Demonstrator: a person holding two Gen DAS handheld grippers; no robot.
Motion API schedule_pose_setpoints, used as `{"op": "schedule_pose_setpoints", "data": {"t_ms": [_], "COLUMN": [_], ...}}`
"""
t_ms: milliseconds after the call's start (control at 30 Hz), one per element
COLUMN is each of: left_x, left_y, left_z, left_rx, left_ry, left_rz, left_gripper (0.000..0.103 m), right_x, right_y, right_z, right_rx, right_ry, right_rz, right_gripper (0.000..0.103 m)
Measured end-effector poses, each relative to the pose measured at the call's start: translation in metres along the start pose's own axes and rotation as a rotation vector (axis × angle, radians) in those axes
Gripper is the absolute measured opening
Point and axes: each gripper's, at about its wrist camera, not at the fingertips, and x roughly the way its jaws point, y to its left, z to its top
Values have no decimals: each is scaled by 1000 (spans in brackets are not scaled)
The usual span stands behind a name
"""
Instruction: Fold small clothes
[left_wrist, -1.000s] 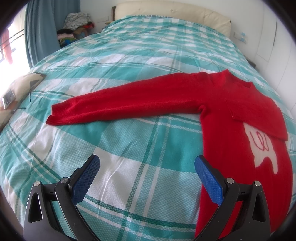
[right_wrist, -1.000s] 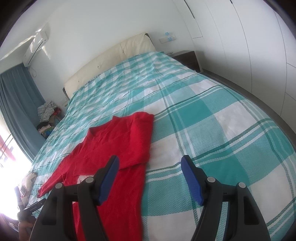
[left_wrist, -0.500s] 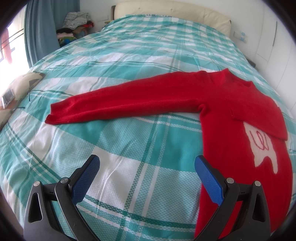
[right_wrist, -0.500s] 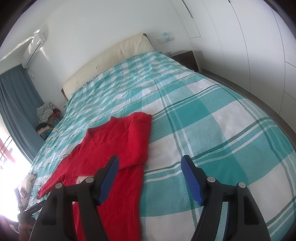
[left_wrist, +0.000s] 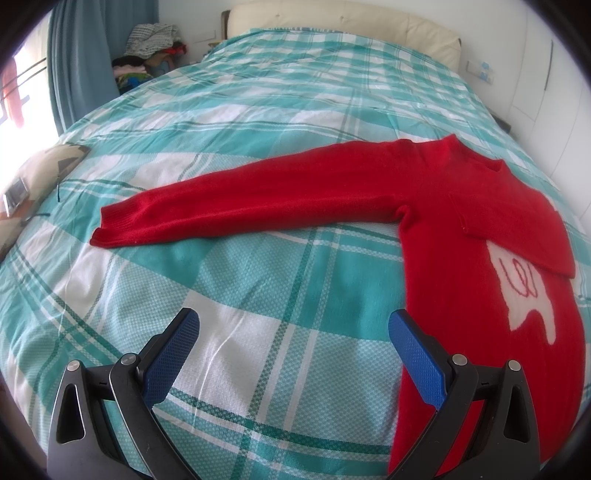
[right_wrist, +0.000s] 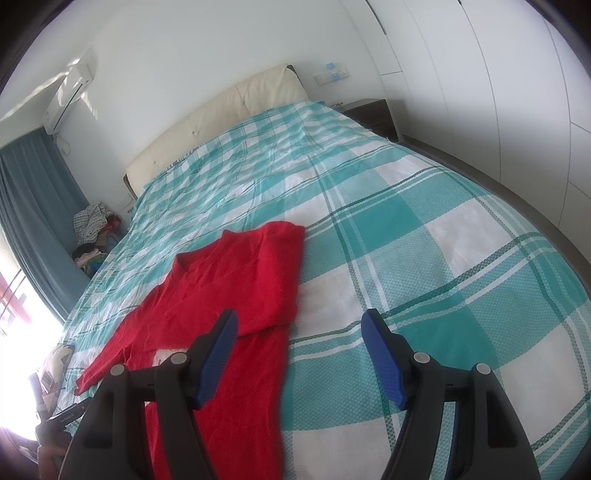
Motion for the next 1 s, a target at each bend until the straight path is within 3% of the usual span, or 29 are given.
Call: {"op": "schedule_pose_setpoints", "data": {"t_ms": [267, 400, 567, 767, 833, 933, 1000], "left_x": [0, -2, -21, 6, 19, 46, 67], "left_y": [0, 16, 89, 212, 230, 231, 226], "left_z": [0, 3, 21, 44, 49, 56, 58], "left_rx": [-3, -55, -203, -541, -565, -496, -463], "left_ry": [3, 9, -60, -15, -2, 51, 112], "left_rz": [-5, -58, -33, -106, -106, -78, -67], "left_gripper": [103, 103, 103, 101, 101, 100, 94], "right_x": [0, 0, -2, -1, -1, 1, 2], "right_y": [0, 1, 2, 2, 2, 4, 5], "right_z": [-1, -1, 0, 1, 0, -1, -2], "right_rx": [0, 1, 3, 14, 14, 11, 5], "right_ry": [0, 4, 0, 18, 27, 37, 46], "right_rz": [-1, -4, 6, 20, 26, 30, 25], "right_gripper": [69, 69, 69, 69, 69, 69, 69]}}
